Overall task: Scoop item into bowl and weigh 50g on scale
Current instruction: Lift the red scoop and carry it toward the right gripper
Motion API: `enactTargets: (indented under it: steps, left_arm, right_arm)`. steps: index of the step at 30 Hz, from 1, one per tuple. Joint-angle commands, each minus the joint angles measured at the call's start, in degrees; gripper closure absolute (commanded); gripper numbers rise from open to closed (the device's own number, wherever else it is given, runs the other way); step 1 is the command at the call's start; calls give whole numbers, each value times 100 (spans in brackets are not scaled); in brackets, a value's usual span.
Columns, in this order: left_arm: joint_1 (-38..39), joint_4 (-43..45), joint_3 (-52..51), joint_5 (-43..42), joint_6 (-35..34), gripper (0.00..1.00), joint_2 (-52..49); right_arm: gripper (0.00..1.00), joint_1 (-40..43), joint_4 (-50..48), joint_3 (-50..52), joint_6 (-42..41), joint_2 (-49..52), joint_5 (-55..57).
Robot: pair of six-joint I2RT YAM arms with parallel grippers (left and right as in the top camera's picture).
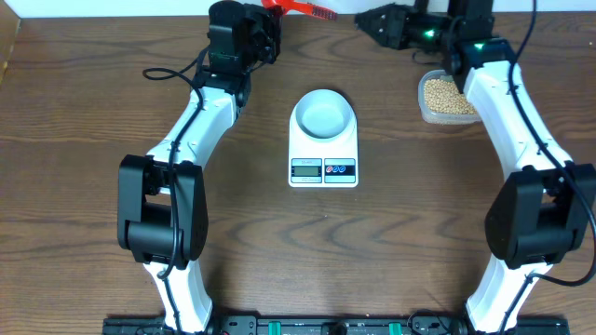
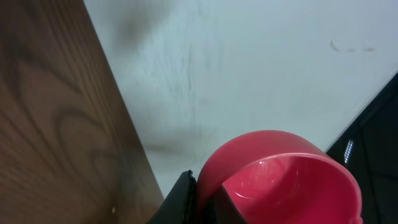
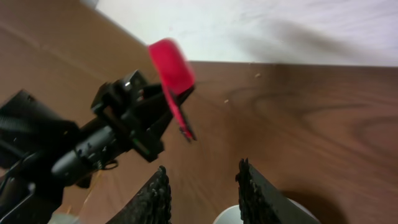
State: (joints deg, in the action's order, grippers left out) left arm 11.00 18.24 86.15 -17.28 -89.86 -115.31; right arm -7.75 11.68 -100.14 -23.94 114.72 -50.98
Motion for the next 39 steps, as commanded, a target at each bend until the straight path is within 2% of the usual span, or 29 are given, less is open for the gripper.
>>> enactTargets:
  steps: [1,10,13,19,26,28,30,39]
  left_arm:
    - [46,31,76,-350,-133,93,44]
    - [175,28,76,-798,-136,93,44]
    - [201,28,76,-911,-136,93,44]
    - [205,24,76,-940,-133,93,44]
    - [186,-278,76,-907,-133,93,44]
    - [151,-275,76,-894,-133,93,44]
    - [122,-275,76,-885,-133,93,44]
    - [133,-275,76,-984,-136,93,44]
  right_arm:
    - [67,-245,-35,-98,68,7,-382]
    - [69,-444,-39,-98,304,7,-33]
    - [73,-446,-26,-98,345,7,212]
    - [72,-358,-9,-98,625,7,503]
    - [67,-168,260,-98,627,7,501]
    - [58,-105,356,-98,625,7,498]
    - [56,-79,348,-98,623,7,492]
    - [51,-227,190,-98,623,7,389]
